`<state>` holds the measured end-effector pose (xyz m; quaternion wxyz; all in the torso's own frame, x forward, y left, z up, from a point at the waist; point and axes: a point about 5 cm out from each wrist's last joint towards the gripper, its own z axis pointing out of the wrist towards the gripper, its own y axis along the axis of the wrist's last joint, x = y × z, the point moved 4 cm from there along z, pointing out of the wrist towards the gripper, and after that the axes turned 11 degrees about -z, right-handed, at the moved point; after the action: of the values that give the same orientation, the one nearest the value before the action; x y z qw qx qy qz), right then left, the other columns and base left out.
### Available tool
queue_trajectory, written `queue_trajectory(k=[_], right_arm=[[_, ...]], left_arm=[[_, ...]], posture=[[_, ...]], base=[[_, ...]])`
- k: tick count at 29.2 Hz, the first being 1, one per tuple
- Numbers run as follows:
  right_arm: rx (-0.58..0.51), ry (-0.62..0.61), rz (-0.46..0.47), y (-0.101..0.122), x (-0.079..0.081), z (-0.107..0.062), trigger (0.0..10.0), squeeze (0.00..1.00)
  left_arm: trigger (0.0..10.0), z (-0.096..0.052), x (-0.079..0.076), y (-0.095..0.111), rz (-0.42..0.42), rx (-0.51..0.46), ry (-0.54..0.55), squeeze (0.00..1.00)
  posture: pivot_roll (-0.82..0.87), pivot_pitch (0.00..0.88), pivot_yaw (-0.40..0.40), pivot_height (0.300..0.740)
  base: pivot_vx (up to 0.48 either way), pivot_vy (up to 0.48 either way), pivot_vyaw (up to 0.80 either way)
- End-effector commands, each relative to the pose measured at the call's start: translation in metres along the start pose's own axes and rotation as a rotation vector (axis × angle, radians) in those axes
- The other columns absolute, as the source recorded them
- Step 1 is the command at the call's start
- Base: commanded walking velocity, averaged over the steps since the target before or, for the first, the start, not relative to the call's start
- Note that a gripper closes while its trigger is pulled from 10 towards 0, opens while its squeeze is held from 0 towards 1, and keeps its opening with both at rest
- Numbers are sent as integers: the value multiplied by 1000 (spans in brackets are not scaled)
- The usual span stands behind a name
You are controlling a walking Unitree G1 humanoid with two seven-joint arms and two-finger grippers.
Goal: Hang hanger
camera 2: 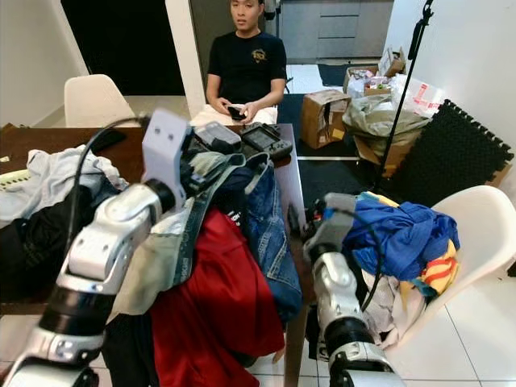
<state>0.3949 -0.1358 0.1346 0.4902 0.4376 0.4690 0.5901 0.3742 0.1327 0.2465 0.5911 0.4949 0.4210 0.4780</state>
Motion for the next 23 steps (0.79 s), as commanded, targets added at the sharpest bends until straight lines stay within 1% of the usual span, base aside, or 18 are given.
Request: queue_trajectory(k=[1, 4, 6, 7, 9, 13, 18, 23], right_arm=[[-61, 40, 16, 23, 9, 12, 10000, 0], [-70, 44, 17, 26, 10, 14, 10000, 0], [-91, 71, 7, 36, 13, 20, 10000, 0], [-91, 71, 7, 36, 13, 20, 10000, 0], [-102, 90, -10, 43, 14, 23, 10000, 0], [-109, 92, -18, 48, 13, 24, 10000, 0], [-122, 88, -12, 56, 9, 24, 10000, 0], [-115, 95, -4, 54, 11, 22, 10000, 0]], left_arm=[[10000, -7, 9, 7, 20, -22, 65, 0], [10000, -8, 10, 8, 29, -22, 76, 0], [10000, -12, 18, 15, 47, -55, 134, 0], [10000, -12, 18, 15, 47, -55, 134, 0], [10000, -14, 23, 21, 62, -85, 181, 0], [10000, -16, 25, 22, 73, -92, 200, 0], [10000, -19, 28, 20, 66, -84, 218, 0], [10000, -19, 26, 21, 55, -84, 220, 0]], posture=[[82, 0, -23, 740], [82, 0, -23, 740], [96, 0, -45, 740], [96, 0, -45, 740], [98, 0, -46, 740], [99, 0, -42, 740], [96, 0, -43, 740], [100, 0, -46, 740]], base=[[0, 0, 0], [0, 0, 0], [0, 0, 0], [0, 0, 0], [0, 0, 0], [0, 0, 0], [0, 288, 0], [0, 379, 0]])
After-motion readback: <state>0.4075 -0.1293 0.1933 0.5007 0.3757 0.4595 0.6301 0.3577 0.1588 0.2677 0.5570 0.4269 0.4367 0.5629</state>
